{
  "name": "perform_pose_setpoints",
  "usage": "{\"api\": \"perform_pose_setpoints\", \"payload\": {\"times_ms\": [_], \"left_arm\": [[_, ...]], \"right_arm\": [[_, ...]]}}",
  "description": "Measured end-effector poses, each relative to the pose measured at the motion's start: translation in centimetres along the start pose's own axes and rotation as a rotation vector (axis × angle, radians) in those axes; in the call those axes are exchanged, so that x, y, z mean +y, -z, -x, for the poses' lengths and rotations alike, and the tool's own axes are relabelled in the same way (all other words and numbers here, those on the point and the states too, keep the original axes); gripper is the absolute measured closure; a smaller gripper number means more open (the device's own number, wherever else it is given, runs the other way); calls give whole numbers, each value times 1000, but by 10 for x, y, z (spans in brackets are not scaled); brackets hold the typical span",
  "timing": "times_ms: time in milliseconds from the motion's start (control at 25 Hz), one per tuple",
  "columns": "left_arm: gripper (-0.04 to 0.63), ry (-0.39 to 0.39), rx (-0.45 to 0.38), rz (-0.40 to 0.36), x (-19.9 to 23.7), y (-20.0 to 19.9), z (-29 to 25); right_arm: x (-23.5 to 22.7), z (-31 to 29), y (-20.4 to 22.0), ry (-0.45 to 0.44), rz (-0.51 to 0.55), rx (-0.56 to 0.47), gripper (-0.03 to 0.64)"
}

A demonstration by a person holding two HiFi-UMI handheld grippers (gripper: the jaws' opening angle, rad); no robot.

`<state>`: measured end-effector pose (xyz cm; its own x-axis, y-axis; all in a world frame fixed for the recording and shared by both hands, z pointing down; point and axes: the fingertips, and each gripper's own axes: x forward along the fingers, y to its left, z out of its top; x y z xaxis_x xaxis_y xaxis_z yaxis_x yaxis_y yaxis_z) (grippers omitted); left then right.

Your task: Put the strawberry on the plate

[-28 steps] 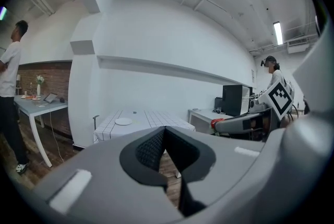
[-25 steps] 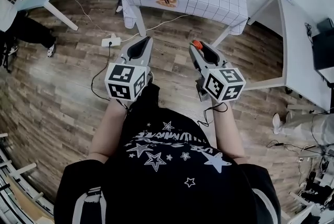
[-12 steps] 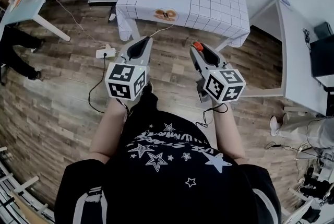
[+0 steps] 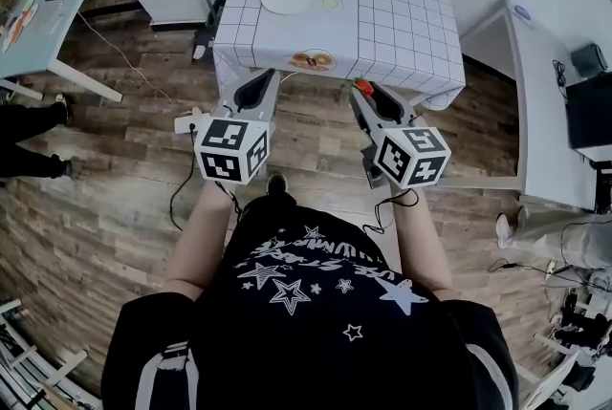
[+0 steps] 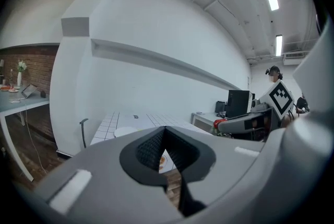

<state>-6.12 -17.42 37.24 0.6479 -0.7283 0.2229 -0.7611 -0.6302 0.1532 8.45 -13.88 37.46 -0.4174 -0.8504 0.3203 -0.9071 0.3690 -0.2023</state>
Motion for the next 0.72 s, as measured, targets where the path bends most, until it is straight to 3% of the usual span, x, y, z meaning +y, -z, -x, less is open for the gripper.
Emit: {"api": "perform_pose_setpoints", "payload": {"times_ms": [480,720], "left_arm": [[586,54,13,15,79,3,-39],[586,62,38,29,96,7,-51]], "right_arm": [[2,-90,-10,42,0,16,471],[-7,-102,-7,61,-12,43,471]]}}
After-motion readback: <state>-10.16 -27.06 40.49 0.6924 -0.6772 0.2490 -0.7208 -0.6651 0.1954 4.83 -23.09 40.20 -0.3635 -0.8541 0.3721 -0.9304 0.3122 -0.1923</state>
